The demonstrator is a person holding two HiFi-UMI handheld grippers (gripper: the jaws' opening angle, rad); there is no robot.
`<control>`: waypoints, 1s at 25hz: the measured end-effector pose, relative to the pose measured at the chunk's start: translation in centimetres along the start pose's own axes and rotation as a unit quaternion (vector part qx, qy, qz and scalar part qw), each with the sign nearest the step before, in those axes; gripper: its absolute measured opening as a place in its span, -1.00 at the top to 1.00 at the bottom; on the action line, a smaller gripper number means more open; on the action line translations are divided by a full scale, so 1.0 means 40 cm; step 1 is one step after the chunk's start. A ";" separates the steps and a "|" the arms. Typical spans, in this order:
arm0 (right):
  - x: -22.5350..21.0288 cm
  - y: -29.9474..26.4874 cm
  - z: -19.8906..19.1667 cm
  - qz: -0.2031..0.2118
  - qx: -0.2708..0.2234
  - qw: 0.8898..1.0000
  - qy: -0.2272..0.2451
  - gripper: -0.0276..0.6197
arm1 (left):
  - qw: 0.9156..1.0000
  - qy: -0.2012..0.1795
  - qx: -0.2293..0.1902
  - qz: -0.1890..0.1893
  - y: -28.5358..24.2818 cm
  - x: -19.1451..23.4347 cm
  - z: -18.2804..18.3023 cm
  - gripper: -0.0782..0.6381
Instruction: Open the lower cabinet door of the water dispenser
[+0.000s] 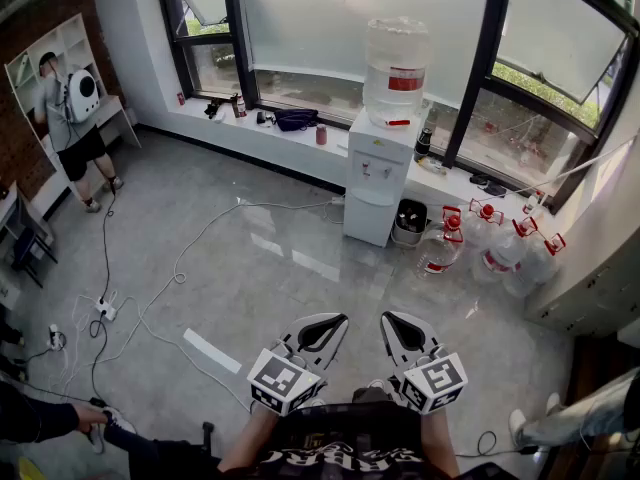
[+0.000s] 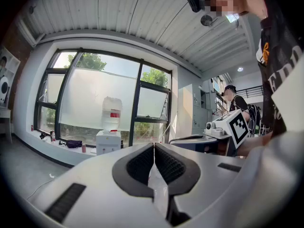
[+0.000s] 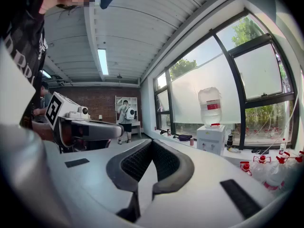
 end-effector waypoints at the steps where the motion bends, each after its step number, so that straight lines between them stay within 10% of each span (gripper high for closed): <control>1: -0.003 -0.002 -0.001 0.001 0.000 1.000 0.001 0.88 | 1.000 -0.002 0.002 -0.002 -0.004 -0.001 -0.003 0.73; 25: -0.114 -0.010 -0.032 0.002 0.014 1.000 -0.014 0.87 | 1.000 0.009 0.023 0.017 -0.096 -0.007 -0.054 0.73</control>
Point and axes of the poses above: the fingertips, and each gripper's own axes: y backward along the fingers, x to its left, z out of its top, the point moved 3 cm from there along y, backward along the fingers, and after that the axes turned 14 degrees about -x, right-handed, at the moved point
